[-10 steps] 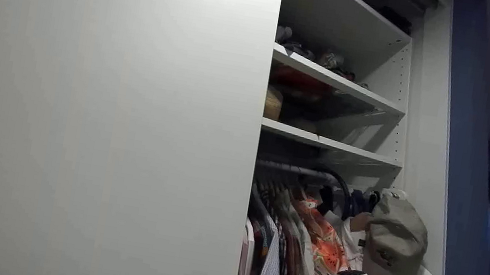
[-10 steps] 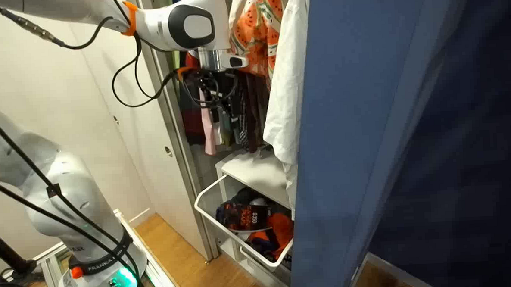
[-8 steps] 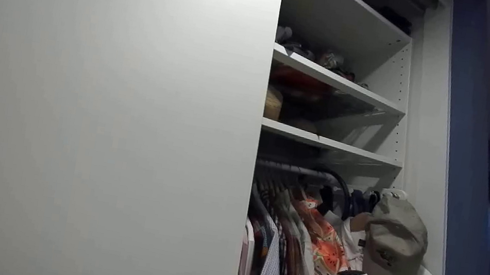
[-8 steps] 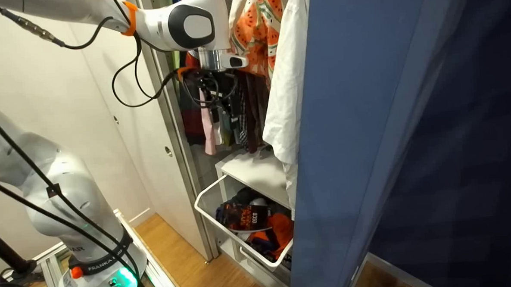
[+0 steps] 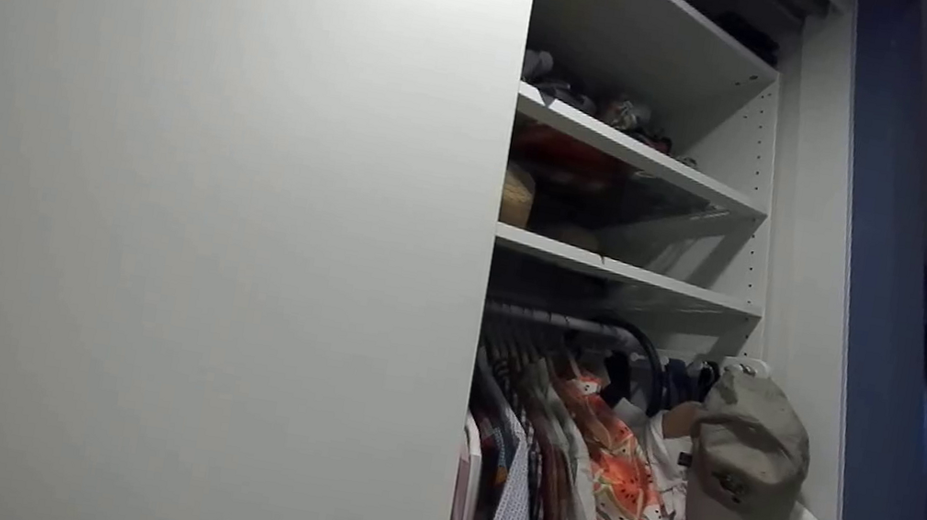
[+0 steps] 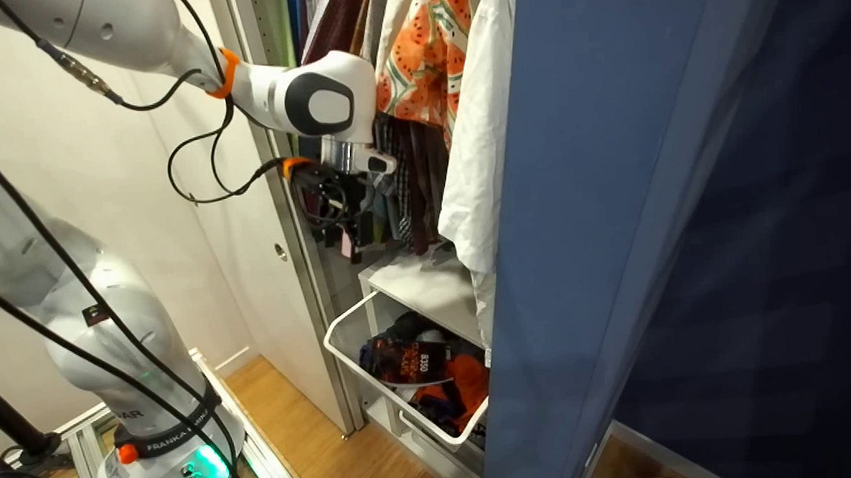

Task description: Push the pulled out white tray inwards

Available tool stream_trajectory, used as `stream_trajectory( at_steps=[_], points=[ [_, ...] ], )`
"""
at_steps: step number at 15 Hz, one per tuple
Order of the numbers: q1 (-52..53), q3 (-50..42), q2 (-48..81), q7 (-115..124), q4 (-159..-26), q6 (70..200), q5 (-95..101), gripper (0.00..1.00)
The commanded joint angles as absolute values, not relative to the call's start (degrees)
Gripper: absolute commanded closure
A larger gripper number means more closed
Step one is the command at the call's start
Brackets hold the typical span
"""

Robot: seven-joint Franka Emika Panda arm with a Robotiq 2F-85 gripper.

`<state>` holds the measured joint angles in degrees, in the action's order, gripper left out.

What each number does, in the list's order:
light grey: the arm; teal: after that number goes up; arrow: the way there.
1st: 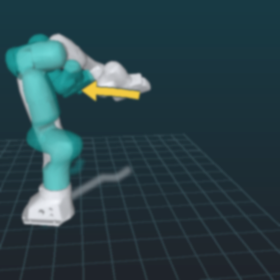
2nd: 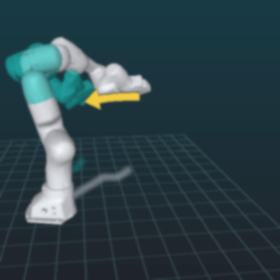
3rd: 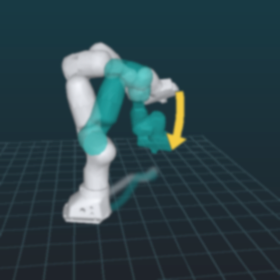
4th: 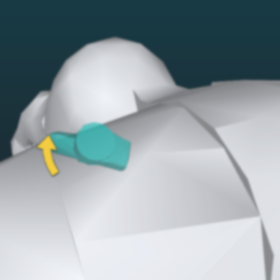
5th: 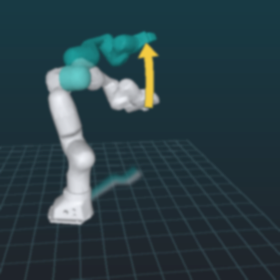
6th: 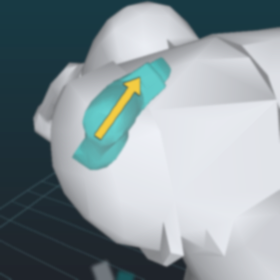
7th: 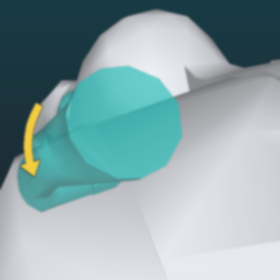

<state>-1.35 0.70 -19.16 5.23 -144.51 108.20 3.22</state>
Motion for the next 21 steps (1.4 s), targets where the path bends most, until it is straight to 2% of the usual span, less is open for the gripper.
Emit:
stream_trajectory(
  at_steps=[1, 5, 6, 8, 9, 13, 17, 21],
  points=[
    [-1.1, 0.2, -18.9, 3.5, -152.9, 110.6, 3.2, 0.00],
    [-3.1, -0.4, -18.8, 5.6, -162.6, 113.8, 6.6, 0.00],
    [-5.9, -1.4, -12.9, 8.2, -158.3, 113.6, 10.3, 0.00],
    [-9.5, -4.4, -12.5, 10.8, -159.9, 116.9, 11.6, 0.00],
    [-6.3, -2.2, -14.8, 9.2, -159.8, 114.3, 9.5, 0.00],
    [-9.5, -4.9, -11.6, 8.6, -159.1, 118.6, 12.4, 0.00],
    [-9.4, -7.6, -7.6, -5.9, -158.7, 127.8, 12.6, 0.00],
    [-8.8, -9.0, 1.9, -16.3, -158.8, 135.9, 7.9, 0.00]
  ],
)
